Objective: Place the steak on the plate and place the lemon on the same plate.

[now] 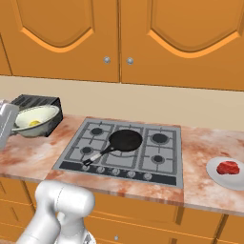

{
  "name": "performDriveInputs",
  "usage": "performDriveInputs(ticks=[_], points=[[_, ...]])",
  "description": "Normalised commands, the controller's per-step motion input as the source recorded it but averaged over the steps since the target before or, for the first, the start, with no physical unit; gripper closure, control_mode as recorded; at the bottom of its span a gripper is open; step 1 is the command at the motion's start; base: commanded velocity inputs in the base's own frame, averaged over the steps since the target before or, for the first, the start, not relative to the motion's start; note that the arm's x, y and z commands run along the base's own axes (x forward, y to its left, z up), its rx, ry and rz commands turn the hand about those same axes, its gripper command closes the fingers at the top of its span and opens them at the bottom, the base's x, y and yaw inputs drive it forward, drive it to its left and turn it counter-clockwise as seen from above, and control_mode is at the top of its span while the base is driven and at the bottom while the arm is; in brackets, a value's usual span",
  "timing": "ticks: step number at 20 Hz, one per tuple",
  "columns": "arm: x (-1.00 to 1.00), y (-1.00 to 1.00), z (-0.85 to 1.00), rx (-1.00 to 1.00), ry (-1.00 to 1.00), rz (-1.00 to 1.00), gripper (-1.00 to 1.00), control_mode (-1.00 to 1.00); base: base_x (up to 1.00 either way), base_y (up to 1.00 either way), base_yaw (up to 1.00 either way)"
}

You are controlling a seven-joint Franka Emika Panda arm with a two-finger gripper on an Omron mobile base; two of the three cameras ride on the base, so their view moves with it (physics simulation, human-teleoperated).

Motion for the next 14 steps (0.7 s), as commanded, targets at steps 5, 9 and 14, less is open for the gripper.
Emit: performDriveInputs(ticks=[5, 9, 14], points=[[-0.21, -0.5, 0.01, 0.09, 0.0, -0.33, 1.0, -1.0, 0.0, 0.0, 0.0], [-0.2, -0.52, 0.01, 0.11, 0.0, -0.33, 1.0, -1.0, 0.0, 0.0, 0.0], [-0.19, -0.53, 0.03, 0.12, 0.0, -0.32, 1.0, -1.0, 0.0, 0.0, 0.0]])
